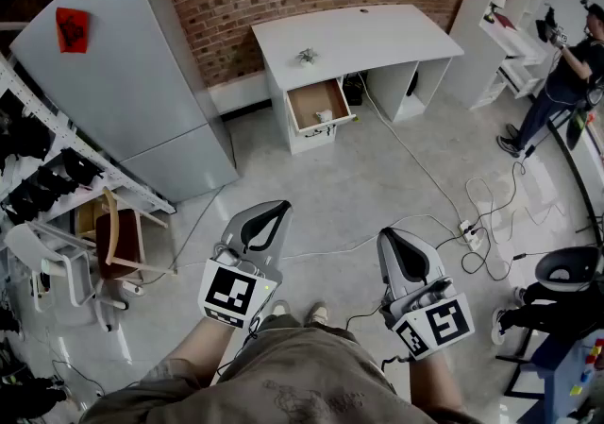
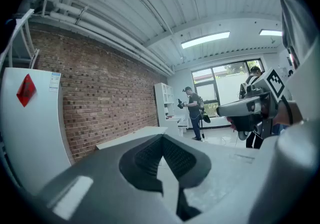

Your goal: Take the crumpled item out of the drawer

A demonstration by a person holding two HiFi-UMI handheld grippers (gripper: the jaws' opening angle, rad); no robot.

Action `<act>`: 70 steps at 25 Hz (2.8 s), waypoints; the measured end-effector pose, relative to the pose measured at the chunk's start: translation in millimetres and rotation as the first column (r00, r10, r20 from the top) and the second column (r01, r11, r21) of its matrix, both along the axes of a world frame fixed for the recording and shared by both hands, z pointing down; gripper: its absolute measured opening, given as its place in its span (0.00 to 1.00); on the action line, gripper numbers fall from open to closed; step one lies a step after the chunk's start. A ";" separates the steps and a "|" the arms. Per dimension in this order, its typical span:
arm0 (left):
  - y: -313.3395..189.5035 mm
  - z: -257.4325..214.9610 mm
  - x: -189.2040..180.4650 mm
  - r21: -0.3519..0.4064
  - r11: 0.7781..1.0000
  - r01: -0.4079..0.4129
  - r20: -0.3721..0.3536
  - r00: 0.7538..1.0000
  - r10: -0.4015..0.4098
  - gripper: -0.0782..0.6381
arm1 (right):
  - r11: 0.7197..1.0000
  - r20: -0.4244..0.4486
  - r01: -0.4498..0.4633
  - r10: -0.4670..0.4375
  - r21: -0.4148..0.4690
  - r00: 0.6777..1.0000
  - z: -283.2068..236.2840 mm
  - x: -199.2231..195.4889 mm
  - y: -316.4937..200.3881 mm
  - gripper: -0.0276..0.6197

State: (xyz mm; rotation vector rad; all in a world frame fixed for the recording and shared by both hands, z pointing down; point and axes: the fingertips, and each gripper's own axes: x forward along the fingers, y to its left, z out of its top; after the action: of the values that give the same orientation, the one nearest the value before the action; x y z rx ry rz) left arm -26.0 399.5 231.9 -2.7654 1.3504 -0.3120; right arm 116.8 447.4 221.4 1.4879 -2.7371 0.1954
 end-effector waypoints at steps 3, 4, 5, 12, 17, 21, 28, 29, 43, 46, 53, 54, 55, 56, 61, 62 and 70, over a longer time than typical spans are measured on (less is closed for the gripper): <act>2.2 0.6 3.4 0.005 1.000 -0.004 -0.005 1.000 0.004 0.11 | 1.000 0.000 -0.017 0.017 -0.013 1.000 3.9 4.8 1.2 0.09; 2.9 0.3 4.1 0.006 1.000 -0.007 -0.004 1.000 0.007 0.11 | 1.000 -0.001 -0.020 0.020 -0.013 1.000 3.9 5.6 1.5 0.09; 3.9 0.8 4.2 0.005 1.000 -0.007 -0.004 1.000 0.007 0.11 | 1.000 0.000 -0.022 0.022 -0.012 1.000 3.5 6.1 2.1 0.09; 10.1 0.3 3.7 0.010 1.000 0.008 -0.013 1.000 -0.008 0.11 | 1.000 -0.005 -0.017 0.017 -0.009 1.000 3.3 10.4 4.8 0.09; 13.0 -3.6 4.8 0.030 0.999 0.013 -0.015 1.000 -0.012 0.11 | 1.000 -0.015 -0.007 0.007 -0.007 1.000 8.1 11.5 7.7 0.09; 15.4 -1.6 10.3 0.018 1.000 0.021 -0.012 1.000 -0.021 0.11 | 1.000 -0.004 -0.002 0.002 -0.010 1.000 9.8 19.3 9.4 0.09; 22.3 -1.4 20.8 0.016 0.999 0.028 -0.004 1.000 -0.028 0.11 | 0.999 0.008 -0.031 0.031 0.007 0.999 7.7 38.6 13.8 0.09; 22.5 0.4 20.7 0.012 0.999 0.030 -0.005 1.000 -0.030 0.11 | 0.999 0.022 -0.043 0.043 0.012 0.999 5.8 41.3 13.8 0.09; -20.5 4.5 22.6 -0.024 0.999 0.030 -0.086 0.996 -0.032 0.11 | 0.997 0.021 -0.075 0.075 -0.025 0.997 18.7 49.4 -34.1 0.38; -45.6 7.5 19.1 -0.019 0.999 0.031 -0.060 0.998 -0.032 0.11 | 0.997 0.012 -0.064 0.065 -0.045 0.998 27.0 43.5 -61.1 0.39; -133.9 25.3 -1.3 -0.054 0.998 0.024 -0.052 0.998 -0.027 0.11 | 0.992 -0.018 -0.066 0.065 -0.108 0.998 45.2 22.7 -149.4 0.39; -148.6 28.5 -2.8 -0.061 0.998 0.019 -0.049 0.999 -0.022 0.11 | 0.991 -0.024 -0.069 0.067 -0.117 0.997 47.7 20.1 -163.5 0.39; -163.7 31.9 -4.2 -0.068 0.998 0.013 -0.046 0.999 -0.016 0.11 | 0.989 -0.030 -0.073 0.069 -0.126 0.997 50.1 17.7 -177.9 0.39; -179.2 35.3 -5.6 -0.075 0.997 0.007 -0.042 0.999 -0.010 0.11 | 0.988 -0.035 -0.077 0.073 -0.134 0.997 52.4 15.5 -192.7 0.39; -258.9 52.3 -18.3 -0.107 0.994 -0.020 -0.021 1.000 0.017 0.11 | 0.977 -0.067 -0.096 0.085 -0.188 0.994 70.1 -0.3 -270.5 0.39; -273.6 55.7 -22.0 -0.112 0.993 -0.024 -0.016 1.000 0.022 0.11 | 0.974 -0.073 -0.101 0.088 -0.201 0.993 74.9 -4.2 -285.2 0.39; -357.2 75.9 -42.2 -0.147 0.989 -0.032 0.008 0.999 0.034 0.11 | 0.952 -0.092 -0.126 0.104 -0.279 0.990 111.1 -18.4 -371.6 0.39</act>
State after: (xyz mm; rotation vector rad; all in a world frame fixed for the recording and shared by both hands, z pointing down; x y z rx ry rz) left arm -68.2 42.3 307.8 -2.8964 1.3289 -0.4406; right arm 98.5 75.7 332.5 1.5375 -2.4377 0.4999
